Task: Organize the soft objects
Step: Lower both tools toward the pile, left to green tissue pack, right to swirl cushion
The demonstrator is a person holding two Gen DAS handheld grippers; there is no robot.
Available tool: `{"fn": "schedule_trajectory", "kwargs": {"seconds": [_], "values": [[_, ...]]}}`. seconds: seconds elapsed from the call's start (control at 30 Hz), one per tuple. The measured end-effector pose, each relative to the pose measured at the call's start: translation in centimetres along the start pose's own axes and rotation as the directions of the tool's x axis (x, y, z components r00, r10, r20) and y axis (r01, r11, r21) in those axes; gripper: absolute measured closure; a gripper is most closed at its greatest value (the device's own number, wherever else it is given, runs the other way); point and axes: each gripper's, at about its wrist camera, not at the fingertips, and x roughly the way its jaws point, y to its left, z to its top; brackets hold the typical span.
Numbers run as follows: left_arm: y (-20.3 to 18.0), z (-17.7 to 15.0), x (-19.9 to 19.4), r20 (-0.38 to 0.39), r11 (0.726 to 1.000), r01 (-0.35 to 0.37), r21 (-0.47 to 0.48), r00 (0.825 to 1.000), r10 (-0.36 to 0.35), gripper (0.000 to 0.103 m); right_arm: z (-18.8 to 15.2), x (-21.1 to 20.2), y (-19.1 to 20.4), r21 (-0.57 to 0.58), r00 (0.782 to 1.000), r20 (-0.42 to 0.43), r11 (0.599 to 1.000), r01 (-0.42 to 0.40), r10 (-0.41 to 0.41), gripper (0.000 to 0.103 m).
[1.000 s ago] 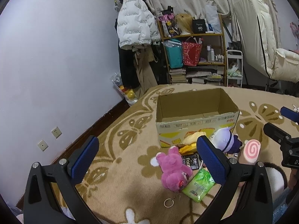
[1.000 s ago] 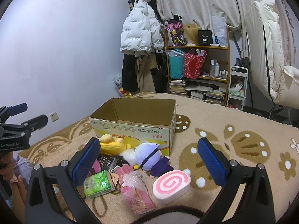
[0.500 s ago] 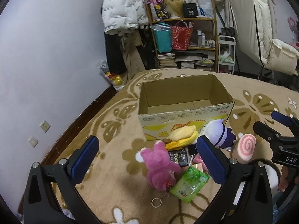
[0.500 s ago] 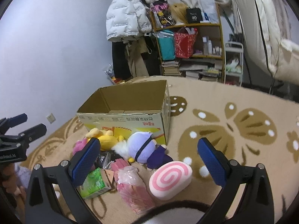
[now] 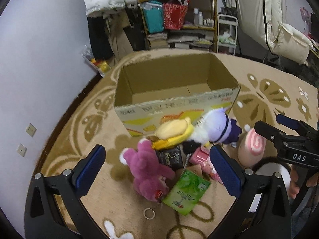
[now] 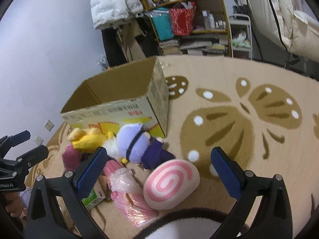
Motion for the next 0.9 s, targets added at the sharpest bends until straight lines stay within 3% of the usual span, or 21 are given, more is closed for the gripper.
{"fn": "schedule_trajectory", "kwargs": {"seconds": [0.5,0.67,0.9], "values": [[-2.4,-1.9,4.2,-0.141,0.997,0.046,0.058,0.989,-0.038,0.0,-1.0,3.6,-2.1,0.09,0.989,-0.148,0.996,0.025,-0.011,0.0],[-4.0,-2.8,5.2,-0.172,0.99,0.052,0.134,0.985,-0.029,0.0,-1.2,4.2,-2.3,0.094,0.985,-0.173,0.995,0.035,-0.018,0.0],[-4.6,-4.2,6.9,-0.248,0.986,0.098,0.133,0.967,-0.063,0.0,-1.6,4.8,-2.4,0.096,0.978,-0.208,0.995,0.036,-0.015,0.0]]}}
